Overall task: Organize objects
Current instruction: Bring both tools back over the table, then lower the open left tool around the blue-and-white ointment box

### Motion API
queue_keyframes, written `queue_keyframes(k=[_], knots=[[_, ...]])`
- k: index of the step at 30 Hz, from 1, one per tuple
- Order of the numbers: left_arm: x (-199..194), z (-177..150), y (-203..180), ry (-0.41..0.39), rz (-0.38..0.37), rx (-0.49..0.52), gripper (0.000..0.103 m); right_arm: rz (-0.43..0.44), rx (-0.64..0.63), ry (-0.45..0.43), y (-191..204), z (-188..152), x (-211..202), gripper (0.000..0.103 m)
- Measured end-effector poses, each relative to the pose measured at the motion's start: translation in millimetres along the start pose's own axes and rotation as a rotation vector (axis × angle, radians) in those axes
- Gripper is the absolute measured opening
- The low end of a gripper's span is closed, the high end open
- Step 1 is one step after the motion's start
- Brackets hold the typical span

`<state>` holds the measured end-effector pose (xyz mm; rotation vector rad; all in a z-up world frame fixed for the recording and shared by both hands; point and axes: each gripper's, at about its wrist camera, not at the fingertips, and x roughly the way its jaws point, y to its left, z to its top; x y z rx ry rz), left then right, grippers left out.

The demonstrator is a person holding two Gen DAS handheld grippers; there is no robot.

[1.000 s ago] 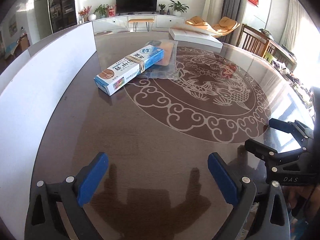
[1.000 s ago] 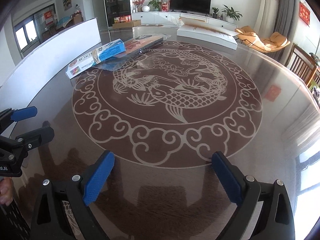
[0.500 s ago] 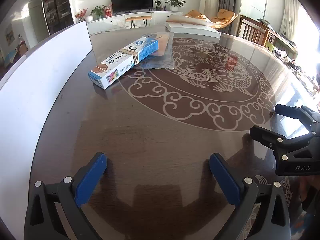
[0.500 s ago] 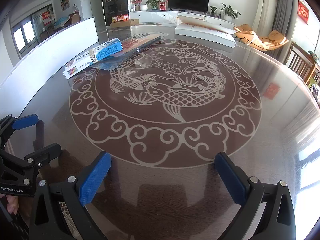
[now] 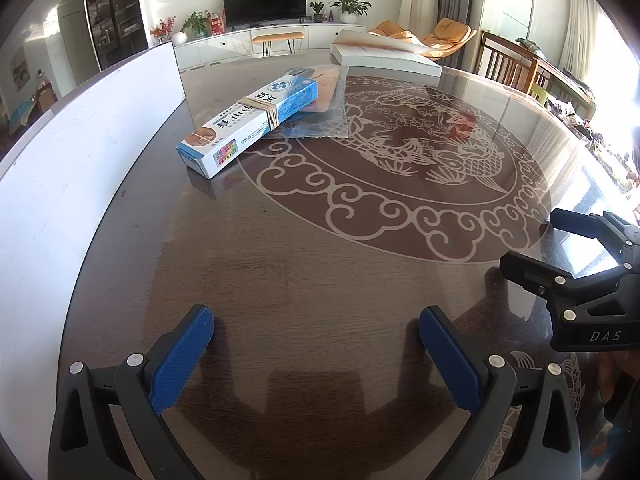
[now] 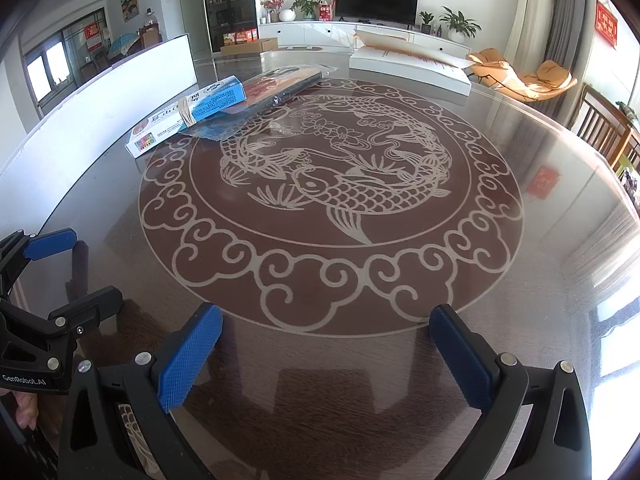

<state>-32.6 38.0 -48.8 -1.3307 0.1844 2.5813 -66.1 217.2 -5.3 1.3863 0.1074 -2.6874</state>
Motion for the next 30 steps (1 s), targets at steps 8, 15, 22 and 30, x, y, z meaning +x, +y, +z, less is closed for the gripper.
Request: queue_keyframes(k=[8,15,22,30], knots=[[0.3,0.5,0.3,0.0,0.0,0.0,0.103,0.0,0.0,0.0,0.0,0.0,0.0,0.103],[-12.2,31.8,23.0,-0.069,0.03,-0.014,0.103,0.0,0.0,0.0,-0.1,0.0,0.0,0.103],[25.7,121.1,57.1,-0.043,0.031,0.058,0.103,0.0,0.0,0.0,0.0,0.0,0.0,0.103],[84.3,134.8,61.2,0.047,0.002,0.058,0.09,0.0,0.0,0.0,-0.1,0.0,0.1,0.103]])
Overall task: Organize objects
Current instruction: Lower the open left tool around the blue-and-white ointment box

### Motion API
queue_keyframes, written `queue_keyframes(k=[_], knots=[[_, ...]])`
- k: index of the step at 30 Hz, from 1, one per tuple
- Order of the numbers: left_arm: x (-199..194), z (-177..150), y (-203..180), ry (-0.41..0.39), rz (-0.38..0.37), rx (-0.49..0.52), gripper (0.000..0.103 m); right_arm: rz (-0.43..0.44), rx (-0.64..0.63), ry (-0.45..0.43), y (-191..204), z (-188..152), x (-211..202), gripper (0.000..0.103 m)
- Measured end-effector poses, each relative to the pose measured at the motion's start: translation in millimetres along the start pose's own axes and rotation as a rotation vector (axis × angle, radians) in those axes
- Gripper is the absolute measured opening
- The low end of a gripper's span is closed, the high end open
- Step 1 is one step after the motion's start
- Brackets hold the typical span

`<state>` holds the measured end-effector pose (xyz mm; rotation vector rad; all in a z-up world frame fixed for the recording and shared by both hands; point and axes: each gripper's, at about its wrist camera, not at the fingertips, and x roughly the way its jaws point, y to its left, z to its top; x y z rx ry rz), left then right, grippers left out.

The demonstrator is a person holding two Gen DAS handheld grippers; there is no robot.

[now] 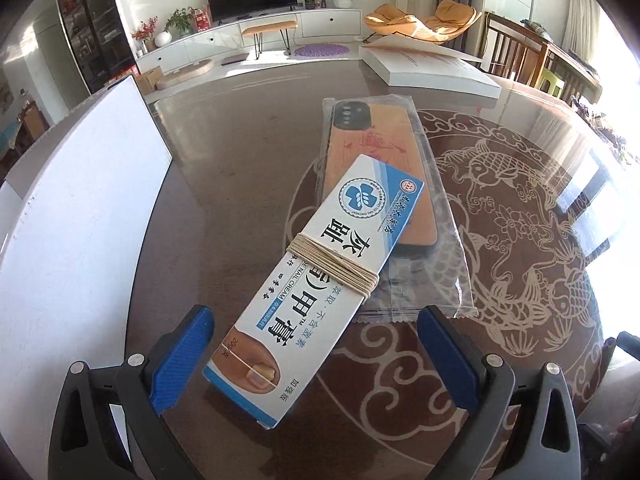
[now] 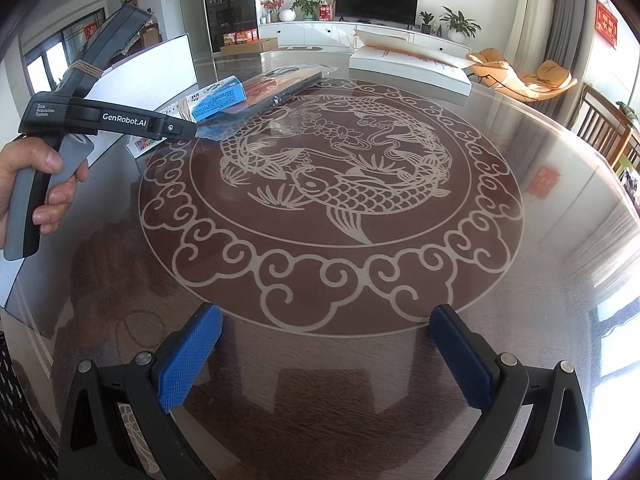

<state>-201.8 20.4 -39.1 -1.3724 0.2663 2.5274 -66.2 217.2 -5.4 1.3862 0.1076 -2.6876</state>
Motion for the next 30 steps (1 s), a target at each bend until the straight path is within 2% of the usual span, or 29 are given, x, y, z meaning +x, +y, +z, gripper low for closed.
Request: queue_keyframes(k=[1,2,3,6,10,13,14,15,17,20,30], knots=[[-1.1,-1.3,2.5,-0.018,-0.006,-0.014,0.078,0.0,0.0,0.0,0.1,0.0,-0.1,0.103],[-2.4,-2.7,4.5,-0.024,0.015,-0.021,0.055,0.0,0.0,0.0,0.0,0.0,0.0,0.103],[-4.9,-5.2,5.8,-0.031,0.031,-0.028,0.044,0.0,0.0,0.0,0.0,0.0,0.0,0.103],[-15.8,-20.6,10.0,-0.021,0.057,-0.078,0.04,0.0,0.0,0.0,0.0,0.0,0.1,0.103],[-47.1,-70.5,10.4,-0.009,0.066,-0.157,0.04,0.0,0.0,0.0,0.0,0.0,0.1,0.103],[-66.6,-106.2,5.3,-0.015,0.087,-0.182,0.043,0.0,0.0,0.0,0.0,0.0,0.1,0.103],[-69.4,-112.5,5.2,-0.016,0.096,-0.19,0.056,0.0,0.0,0.0,-0.1,0.0,0.1,0.103],[-69.3,-115.9,6.3,-0.01,0.108,-0.202,0.077,0.0,0.0,0.0,-0.1,0.0,0.1,0.103],[-65.0,-118.4,11.3,-0.009,0.109,-0.233,0.091,0.0,0.0,0.0,-0.1,0.0,0.2,0.103],[-58.9,-116.1,14.0,-0.015,0.124,-0.246,0.103,0.0,0.0,0.0,-0.1,0.0,0.2,0.103],[-55.2,-114.7,11.9,-0.041,0.123,-0.247,0.103,0.0,0.0,0.0,-0.1,-0.1,0.2,0.103]])
